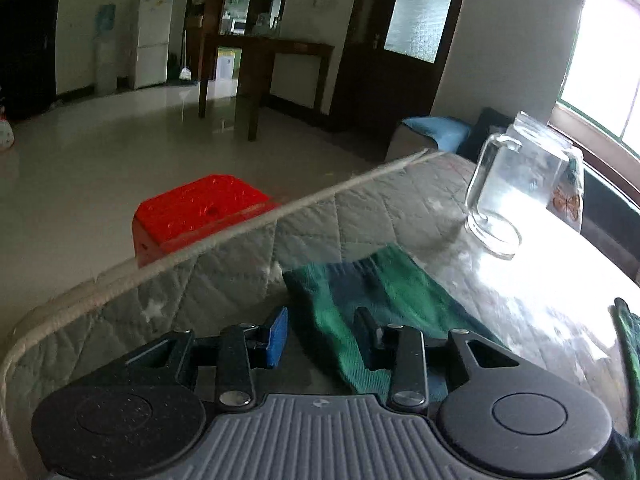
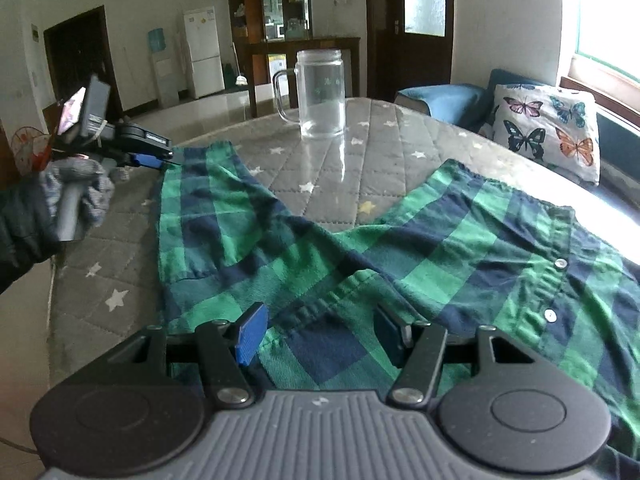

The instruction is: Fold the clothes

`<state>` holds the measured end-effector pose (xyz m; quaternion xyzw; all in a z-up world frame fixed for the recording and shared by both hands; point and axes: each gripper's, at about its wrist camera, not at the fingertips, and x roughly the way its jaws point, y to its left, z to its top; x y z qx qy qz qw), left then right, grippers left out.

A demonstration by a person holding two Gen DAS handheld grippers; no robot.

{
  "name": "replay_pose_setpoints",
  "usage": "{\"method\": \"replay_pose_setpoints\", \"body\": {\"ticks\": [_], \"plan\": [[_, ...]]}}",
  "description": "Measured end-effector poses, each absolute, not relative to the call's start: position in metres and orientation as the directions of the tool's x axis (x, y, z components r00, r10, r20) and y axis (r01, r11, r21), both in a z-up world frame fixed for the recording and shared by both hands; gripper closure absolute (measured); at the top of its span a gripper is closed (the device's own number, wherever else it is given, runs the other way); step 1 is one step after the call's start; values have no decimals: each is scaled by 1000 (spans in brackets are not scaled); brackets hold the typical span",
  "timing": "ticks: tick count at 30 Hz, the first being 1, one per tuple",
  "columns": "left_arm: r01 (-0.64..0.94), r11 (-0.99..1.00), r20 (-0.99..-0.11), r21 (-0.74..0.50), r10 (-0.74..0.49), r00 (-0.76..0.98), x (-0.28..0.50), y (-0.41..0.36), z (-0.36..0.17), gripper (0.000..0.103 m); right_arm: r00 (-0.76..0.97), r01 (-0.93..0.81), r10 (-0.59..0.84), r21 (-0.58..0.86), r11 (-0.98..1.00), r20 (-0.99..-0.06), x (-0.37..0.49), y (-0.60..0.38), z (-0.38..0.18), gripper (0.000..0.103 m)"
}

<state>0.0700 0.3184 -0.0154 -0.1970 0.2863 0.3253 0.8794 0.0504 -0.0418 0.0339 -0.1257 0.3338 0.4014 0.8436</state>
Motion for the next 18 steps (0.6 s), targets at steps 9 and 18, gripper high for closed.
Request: {"method": "replay_pose_setpoints", "body": {"ticks": [9, 18], "plan": [[-614, 733, -584, -292, 372, 721, 54, 307, 5, 100, 482, -715, 585, 93, 693, -653, 39, -78, 44, 43], [-184, 889, -417, -418, -8, 909, 31, 176, 64, 100, 475, -629, 628, 261, 732, -616, 43, -125, 59, 44]]}}
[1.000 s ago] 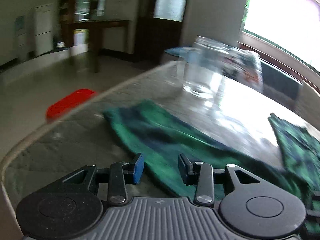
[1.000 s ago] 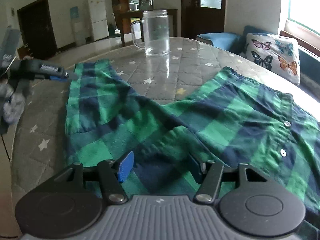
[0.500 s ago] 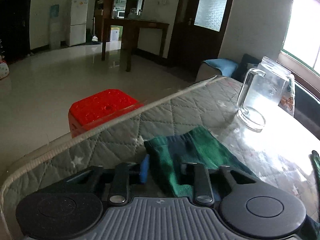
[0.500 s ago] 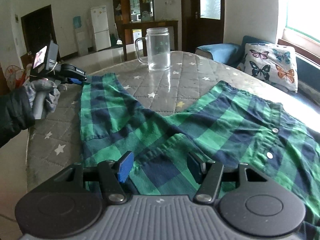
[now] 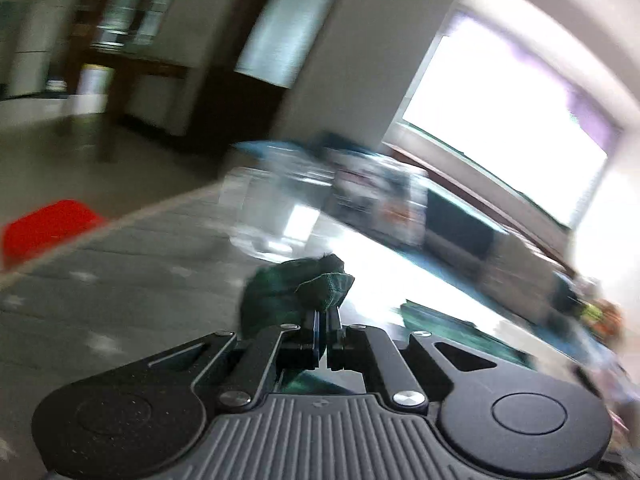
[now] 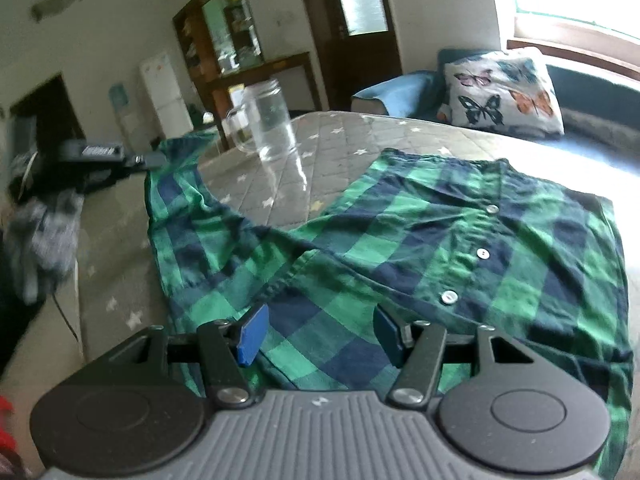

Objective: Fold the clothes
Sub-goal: 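Grasp the shirt side with the right gripper and fold it over the body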

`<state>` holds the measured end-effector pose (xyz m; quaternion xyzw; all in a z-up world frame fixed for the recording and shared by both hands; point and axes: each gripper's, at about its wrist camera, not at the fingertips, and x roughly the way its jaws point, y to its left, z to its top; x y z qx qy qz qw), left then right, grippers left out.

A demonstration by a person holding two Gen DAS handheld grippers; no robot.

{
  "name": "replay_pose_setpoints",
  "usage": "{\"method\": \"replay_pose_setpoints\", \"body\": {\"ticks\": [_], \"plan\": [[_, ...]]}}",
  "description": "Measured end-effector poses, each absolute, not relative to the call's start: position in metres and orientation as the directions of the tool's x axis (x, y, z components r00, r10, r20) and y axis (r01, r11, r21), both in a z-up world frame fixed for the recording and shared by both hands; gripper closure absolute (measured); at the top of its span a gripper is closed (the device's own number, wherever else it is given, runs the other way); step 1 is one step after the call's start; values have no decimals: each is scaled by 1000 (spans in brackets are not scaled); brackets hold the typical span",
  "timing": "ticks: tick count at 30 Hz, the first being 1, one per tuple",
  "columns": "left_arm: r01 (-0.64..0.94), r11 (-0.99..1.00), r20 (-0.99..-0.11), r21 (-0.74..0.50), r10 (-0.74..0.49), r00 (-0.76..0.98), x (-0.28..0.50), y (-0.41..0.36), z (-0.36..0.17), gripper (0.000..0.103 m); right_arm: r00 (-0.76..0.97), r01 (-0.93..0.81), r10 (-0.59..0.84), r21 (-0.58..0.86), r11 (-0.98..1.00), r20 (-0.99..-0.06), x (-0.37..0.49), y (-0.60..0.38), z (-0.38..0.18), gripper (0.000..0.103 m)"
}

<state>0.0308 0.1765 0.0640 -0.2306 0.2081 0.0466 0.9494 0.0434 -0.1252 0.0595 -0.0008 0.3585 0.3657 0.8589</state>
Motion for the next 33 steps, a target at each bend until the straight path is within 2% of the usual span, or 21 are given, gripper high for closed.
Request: {"method": "replay_pose_setpoints", "body": {"ticks": [4, 8, 13, 18, 21, 23, 25, 26, 28, 29, 30, 33], "plan": [[7, 913, -398, -408, -185, 899, 29, 111, 64, 100, 474, -590, 670, 358, 724, -571, 45, -148, 70, 44], [132, 931, -456, -340, -286, 843, 29, 46, 46, 100, 447, -515, 718, 504, 694, -533, 54, -170, 69, 44], [210, 940, -508, -269, -324, 798, 32, 9, 30, 100, 370, -403, 773, 661, 633, -515, 70, -181, 48, 44], [241, 942, -533, -232, -331, 779, 26, -3, 20, 100, 301, -317, 804, 742, 591, -512, 86, -168, 21, 45], [248, 942, -546, -227, -334, 769, 27, -2, 13, 99, 263, -272, 814, 770, 578, -518, 92, -157, 7, 58], [248, 942, -557, -226, -333, 761, 27, 2, 10, 98, 242, -253, 814, 776, 578, -528, 96, -151, -1, 79], [248, 942, -562, -225, -334, 757, 27, 9, 9, 97, 235, -241, 816, 781, 576, -529, 97, -148, -4, 92], [245, 945, -558, -217, -326, 763, 22, 13, 10, 95, 239, -241, 814, 779, 578, -530, 97, -147, -5, 94], [235, 952, -541, -198, -306, 783, 12, 21, 14, 84, 253, -254, 813, 775, 579, -524, 95, -147, -1, 95], [214, 959, -534, -183, -280, 798, 5, 27, 16, 72, 261, -263, 815, 774, 576, -517, 95, -148, 3, 96], [193, 966, -530, -169, -254, 809, 0, 32, 17, 64, 272, -272, 817, 774, 572, -509, 94, -149, 7, 96], [87, 989, -517, -122, -138, 845, -17, 51, 20, 62, 307, -303, 825, 773, 557, -474, 94, -153, 24, 96]]}}
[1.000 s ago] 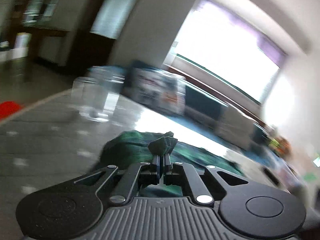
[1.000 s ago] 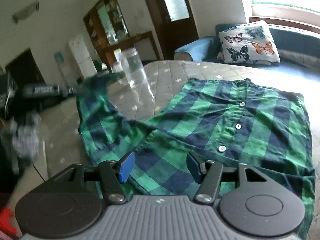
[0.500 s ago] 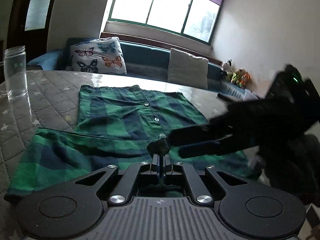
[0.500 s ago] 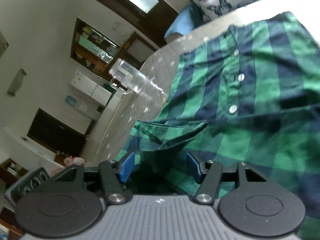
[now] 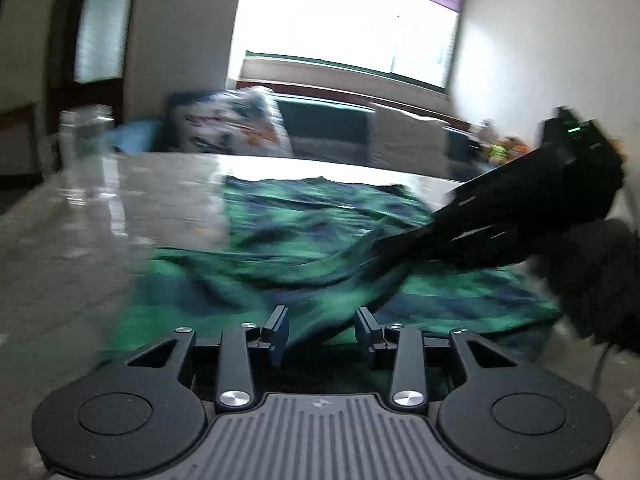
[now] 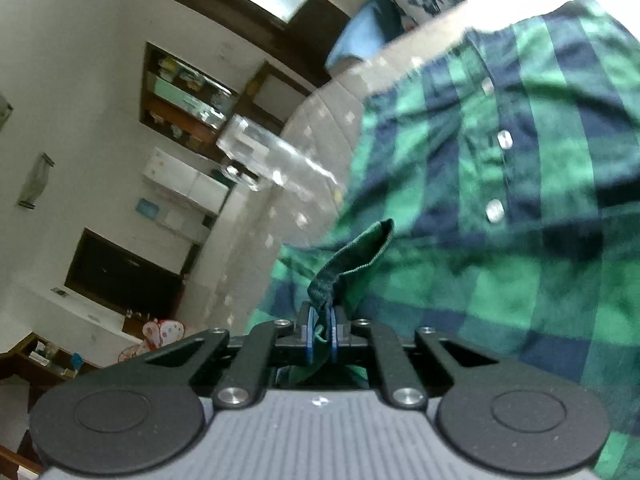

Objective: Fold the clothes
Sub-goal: 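Grasp the shirt side with the right gripper and fold it over the body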

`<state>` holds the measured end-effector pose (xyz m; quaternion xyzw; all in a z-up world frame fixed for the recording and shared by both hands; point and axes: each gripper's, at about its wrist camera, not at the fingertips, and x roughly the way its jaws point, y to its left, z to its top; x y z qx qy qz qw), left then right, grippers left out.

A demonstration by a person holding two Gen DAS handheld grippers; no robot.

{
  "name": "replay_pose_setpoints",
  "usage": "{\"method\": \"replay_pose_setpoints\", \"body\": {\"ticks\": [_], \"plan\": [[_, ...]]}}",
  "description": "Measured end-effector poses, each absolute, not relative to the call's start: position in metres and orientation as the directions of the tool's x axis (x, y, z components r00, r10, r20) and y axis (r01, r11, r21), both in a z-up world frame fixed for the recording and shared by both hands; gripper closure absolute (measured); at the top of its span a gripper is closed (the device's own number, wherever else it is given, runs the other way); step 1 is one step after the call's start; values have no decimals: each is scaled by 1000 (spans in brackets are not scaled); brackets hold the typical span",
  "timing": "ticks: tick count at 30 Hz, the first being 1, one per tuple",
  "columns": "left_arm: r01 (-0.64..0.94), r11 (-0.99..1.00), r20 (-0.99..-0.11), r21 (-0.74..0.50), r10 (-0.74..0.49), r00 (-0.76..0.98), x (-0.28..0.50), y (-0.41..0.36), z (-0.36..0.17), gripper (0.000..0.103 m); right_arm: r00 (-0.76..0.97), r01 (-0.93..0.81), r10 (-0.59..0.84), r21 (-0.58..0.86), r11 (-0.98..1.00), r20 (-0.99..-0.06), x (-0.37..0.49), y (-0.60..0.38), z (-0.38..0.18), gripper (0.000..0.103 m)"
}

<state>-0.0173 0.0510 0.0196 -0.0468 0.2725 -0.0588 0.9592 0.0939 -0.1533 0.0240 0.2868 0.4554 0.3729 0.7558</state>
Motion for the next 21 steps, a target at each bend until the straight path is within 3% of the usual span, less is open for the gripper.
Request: {"method": "replay_pose_setpoints", "body": {"ticks": [5, 8, 15, 21], "plan": [[-117, 992, -495, -54, 75, 866, -40, 76, 18, 54, 357, -366, 844, 772, 520, -400, 96, -155, 62, 96], [-172, 984, -527, -48, 122, 841, -41, 86, 10, 50, 381, -411, 852, 760, 503, -358, 97, -152, 85, 96], [-156, 988, -575, -13, 120, 809, -27, 81, -8, 44, 432, -480, 852, 724, 495, -296, 95, -157, 122, 96], [-122, 988, -591, 92, 153, 792, -18, 68, -20, 45, 503, -470, 810, 691, 550, -302, 87, -188, 135, 97]]}}
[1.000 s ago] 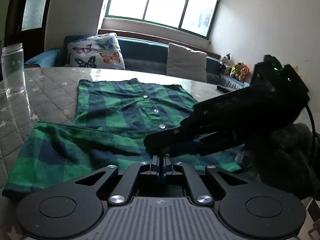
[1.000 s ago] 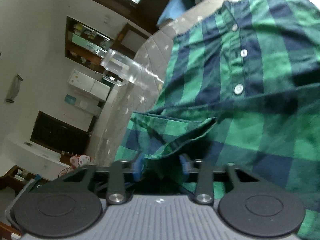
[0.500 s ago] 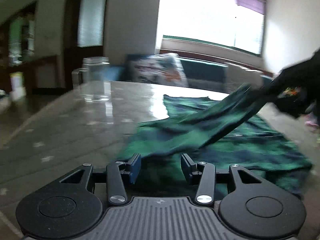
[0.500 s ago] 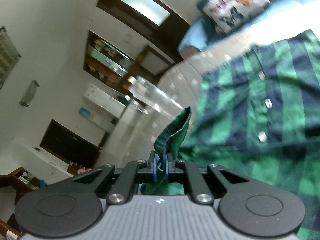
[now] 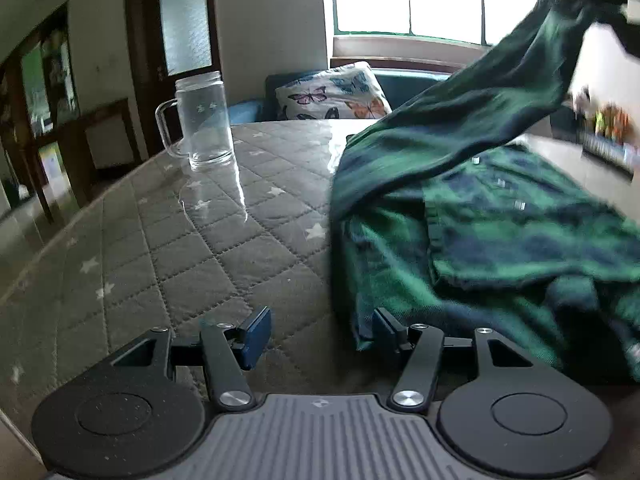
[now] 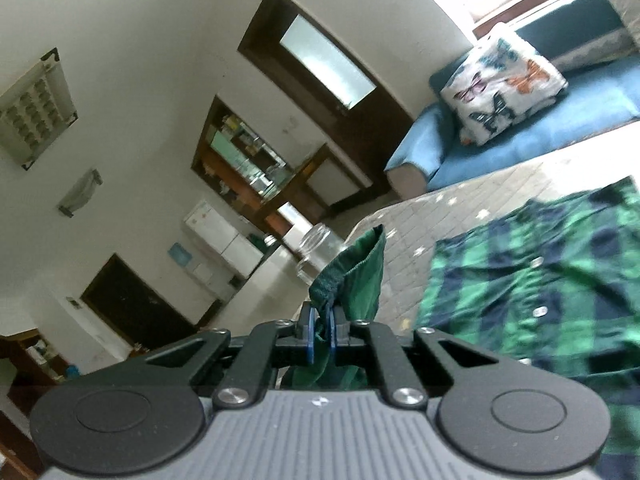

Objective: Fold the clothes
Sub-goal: 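Grasp the shirt side with the right gripper and fold it over the body, then open the right gripper to release the folded side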

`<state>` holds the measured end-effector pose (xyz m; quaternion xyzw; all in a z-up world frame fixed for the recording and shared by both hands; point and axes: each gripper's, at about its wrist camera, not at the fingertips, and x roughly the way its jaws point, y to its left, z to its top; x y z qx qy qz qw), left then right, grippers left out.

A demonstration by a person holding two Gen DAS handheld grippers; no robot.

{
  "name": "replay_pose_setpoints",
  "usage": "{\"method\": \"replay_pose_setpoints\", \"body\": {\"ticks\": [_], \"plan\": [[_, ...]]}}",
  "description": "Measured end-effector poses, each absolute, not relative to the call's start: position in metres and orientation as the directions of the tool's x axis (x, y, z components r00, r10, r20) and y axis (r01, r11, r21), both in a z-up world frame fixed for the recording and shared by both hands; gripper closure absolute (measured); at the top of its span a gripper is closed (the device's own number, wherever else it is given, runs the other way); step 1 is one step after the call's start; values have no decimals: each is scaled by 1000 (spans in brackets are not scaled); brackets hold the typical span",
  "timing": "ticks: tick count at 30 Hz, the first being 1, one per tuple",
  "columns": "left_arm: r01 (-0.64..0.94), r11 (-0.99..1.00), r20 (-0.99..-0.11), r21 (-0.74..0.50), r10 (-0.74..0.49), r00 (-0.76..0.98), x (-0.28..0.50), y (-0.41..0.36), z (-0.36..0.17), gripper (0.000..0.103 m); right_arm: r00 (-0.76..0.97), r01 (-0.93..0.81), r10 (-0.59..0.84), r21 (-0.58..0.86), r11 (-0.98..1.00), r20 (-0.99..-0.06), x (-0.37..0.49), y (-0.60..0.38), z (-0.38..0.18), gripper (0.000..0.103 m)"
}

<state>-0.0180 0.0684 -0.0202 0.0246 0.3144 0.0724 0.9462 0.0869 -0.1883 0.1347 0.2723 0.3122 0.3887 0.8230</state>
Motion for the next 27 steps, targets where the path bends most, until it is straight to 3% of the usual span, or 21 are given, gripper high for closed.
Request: {"method": "replay_pose_setpoints", "body": {"ticks": [4, 10, 13, 17, 23, 27], "plan": [[-104, 989, -585, 109, 148, 797, -21, 67, -20, 47, 558, -425, 753, 659, 620, -349, 77, -221, 130, 97], [-50, 989, -579, 138, 122, 806, -25, 59, -22, 64, 587, -282, 624, 592, 755, -516, 72, -257, 79, 97], [-36, 986, -579, 160, 124, 806, -25, 56, -23, 64, 570, -219, 569, 558, 801, -593, 74, -264, 44, 97], [-9, 986, -592, 167, 108, 799, -27, 57, -20, 64, 557, -192, 556, 555, 809, -617, 76, -262, 18, 97], [32, 989, -614, 147, 65, 787, -38, 70, -6, 62, 565, -217, 487, 450, 866, -666, 70, -257, 11, 96], [14, 992, -579, 122, 60, 813, -36, 82, 16, 62, 582, -255, 457, 383, 888, -673, 66, -253, 17, 96]]}}
